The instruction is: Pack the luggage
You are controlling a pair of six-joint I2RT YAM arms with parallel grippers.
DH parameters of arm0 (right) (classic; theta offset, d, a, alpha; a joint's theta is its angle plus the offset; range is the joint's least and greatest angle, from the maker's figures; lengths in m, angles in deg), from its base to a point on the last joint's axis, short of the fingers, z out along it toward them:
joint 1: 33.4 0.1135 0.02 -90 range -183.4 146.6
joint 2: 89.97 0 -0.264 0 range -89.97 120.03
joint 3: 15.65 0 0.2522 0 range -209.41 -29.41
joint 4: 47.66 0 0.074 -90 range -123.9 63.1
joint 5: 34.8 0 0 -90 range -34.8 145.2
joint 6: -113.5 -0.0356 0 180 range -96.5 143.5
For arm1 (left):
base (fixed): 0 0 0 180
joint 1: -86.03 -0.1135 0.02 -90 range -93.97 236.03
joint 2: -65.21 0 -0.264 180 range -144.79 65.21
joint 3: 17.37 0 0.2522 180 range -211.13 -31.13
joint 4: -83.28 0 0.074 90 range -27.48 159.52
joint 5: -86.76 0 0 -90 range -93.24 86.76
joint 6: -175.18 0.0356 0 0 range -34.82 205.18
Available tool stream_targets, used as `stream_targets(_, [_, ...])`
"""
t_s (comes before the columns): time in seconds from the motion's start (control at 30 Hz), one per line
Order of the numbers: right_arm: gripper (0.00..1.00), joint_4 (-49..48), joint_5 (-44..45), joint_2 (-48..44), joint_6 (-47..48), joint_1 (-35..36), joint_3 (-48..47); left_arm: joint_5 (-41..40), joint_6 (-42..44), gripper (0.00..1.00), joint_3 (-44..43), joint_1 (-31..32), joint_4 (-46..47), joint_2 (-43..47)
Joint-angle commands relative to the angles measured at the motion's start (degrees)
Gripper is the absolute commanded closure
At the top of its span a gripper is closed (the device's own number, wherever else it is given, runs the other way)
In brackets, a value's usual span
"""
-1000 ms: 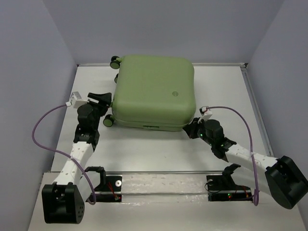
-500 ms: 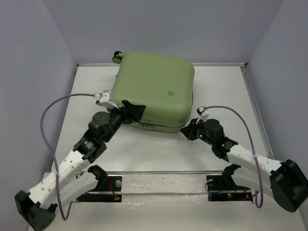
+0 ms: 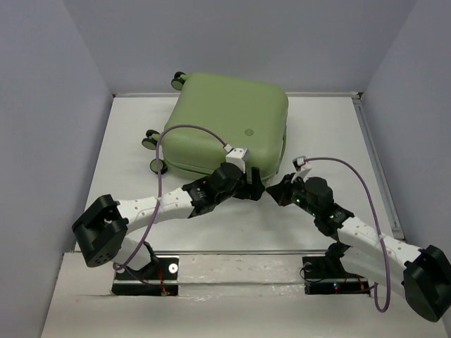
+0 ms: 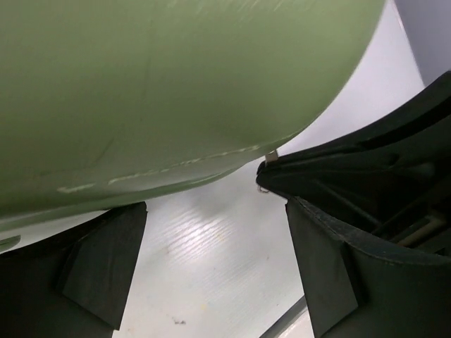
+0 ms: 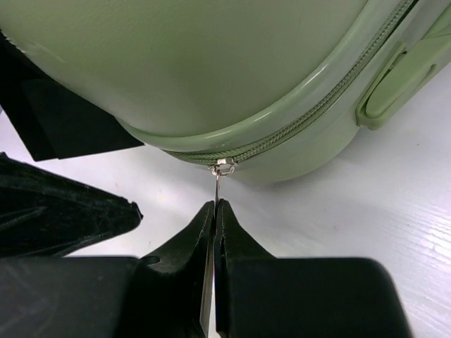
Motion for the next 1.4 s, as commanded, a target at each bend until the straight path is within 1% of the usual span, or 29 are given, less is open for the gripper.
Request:
stream_targets(0.0, [0.93,-2.4,-3.1,-4.1,-1.4,1.9,2.9,-2.6,2.2,0.08,-7.3,-1.9,9.8,-3.1])
stream_targets(0.1, [0.93,-2.5,-2.7,-4.6,-2.1,3.5,3.6,-2.8,2.1,0.08,-8.9,-2.1,10.4,-4.6])
stream_targets(0.2, [0.93,-8.5,0.0,-1.8,-3.7,9.7,4.6,-2.1,1.6,0.08,-11.2,-2.2,10.8,-6.6])
stream_targets(0.23, [0.93,-11.3,2.3,-0.2,-4.0,12.3,4.2,-1.9,1.3,0.09,-12.1,-2.2,10.8,-7.5])
stream_targets(0.27, [0.93,-12.8,6.6,3.5,-4.1,17.4,3.1,-1.7,1.1,0.09,-12.4,-2.3,11.1,-7.9])
stream_targets(0.3, [0.93,-14.6,9.7,5.8,-4.1,19.6,2.4,-1.3,0.9,0.09,-13.1,-2.3,11.2,-8.3])
stream_targets(0.37, [0.93,-23.1,14.2,10.2,-4.4,23.5,1.6,-0.7,0.1,0.09,-13.4,-2.4,11.4,-9.0])
stream_targets(0.4, [0.93,-27.0,14.8,14.3,-4.5,25.6,2.0,0.2,-0.2,0.09,-13.5,-2.8,11.6,-9.2])
stream_targets(0.43, [0.93,-34.3,16.5,16.1,-4.9,26.3,2.4,0.4,-0.3,0.10,-13.8,-3.0,11.3,-9.4])
stream_targets(0.5, [0.93,-39.3,17.8,18.2,-6.1,26.3,3.9,-0.1,-0.4,0.10,-13.9,-3.7,10.6,-8.8])
stream_targets(0.53, [0.93,-42.8,18.3,19.7,-6.0,26.3,5.6,0.9,0.1,0.10,-13.5,-4.5,10.6,-7.9])
stream_targets(0.6, [0.93,-39.6,21.5,19.4,-6.7,26.3,5.7,1.6,0.8,0.09,-13.9,-5.7,7.6,-6.9])
stream_targets(0.63, [0.93,-35.1,22.7,17.9,-7.1,26.3,5.3,1.2,1.2,0.08,-13.1,-6.6,6.9,-4.4])
stream_targets(0.67, [0.93,-34.0,24.0,17.1,-7.1,26.3,5.5,0.6,1.5,0.07,-12.6,-7.3,4.7,-2.8])
stream_targets(0.7, [0.93,-33.0,24.4,16.2,-7.1,26.3,5.6,1.4,0.6,0.04,-11.8,-8.4,4.0,0.8])
stream_targets(0.77, [0.93,-28.7,25.7,14.5,-6.9,26.3,4.7,5.6,-1.7,0.02,-7.6,-14.5,3.9,5.2])
stream_targets(0.8, [0.93,-27.5,25.9,14.3,-6.2,26.3,4.3,11.0,-3.9,0.01,-5.2,-17.3,3.7,9.2])
stream_targets(0.83, [0.93,-26.4,25.9,14.0,-5.9,26.3,4.1,13.0,-4.6,0.01,-4.2,-20.2,3.4,11.0])
stream_targets(0.87, [0.93,-25.9,25.6,13.9,-5.8,26.3,3.9,14.5,-4.9,0.01,-3.3,-26.1,1.5,12.9])
stream_targets(0.93, [0.93,-24.8,25.2,13.8,-5.7,26.3,3.3,16.6,-5.1,0.01,-2.2,-32.2,-1.4,17.2])
stream_targets(0.97, [0.93,-24.5,25.2,13.9,-5.5,26.3,3.1,18.0,-5.2,0.01,-1.7,-38.7,-3.1,18.4])
stream_targets(1.03, [0.93,-24.3,25.0,14.0,-5.4,25.8,3.3,21.9,-5.3,0.01,-1.3,-44.9,-4.8,20.7])
stream_targets(1.07, [0.93,-24.2,25.0,14.0,-5.4,25.8,3.4,22.5,-5.0,0.01,-1.6,-50.4,-5.4,20.9])
stream_targets(1.13, [0.93,-24.1,25.1,13.9,-5.4,25.8,3.8,24.9,-5.2,0.01,-2.1,-55.5,-5.5,20.5])
stream_targets(1.23, [0.93,-23.8,24.5,13.0,-5.5,25.2,4.5,28.0,-7.7,0.01,-3.6,-62.5,-3.8,15.6])
stream_targets(1.3, [0.93,-23.5,24.2,12.4,-5.7,25.2,4.7,27.9,-8.6,0.01,-4.5,-63.8,-2.4,12.9])
stream_targets(1.33, [0.93,-23.0,24.2,11.8,-5.7,24.7,4.9,28.0,-9.1,0.01,-5.8,-64.5,-2.3,9.8])
stream_targets(1.37, [0.93,-22.8,24.1,11.6,-5.6,24.7,4.9,29.2,-9.3,0.01,-6.2,-64.7,-1.1,8.3])
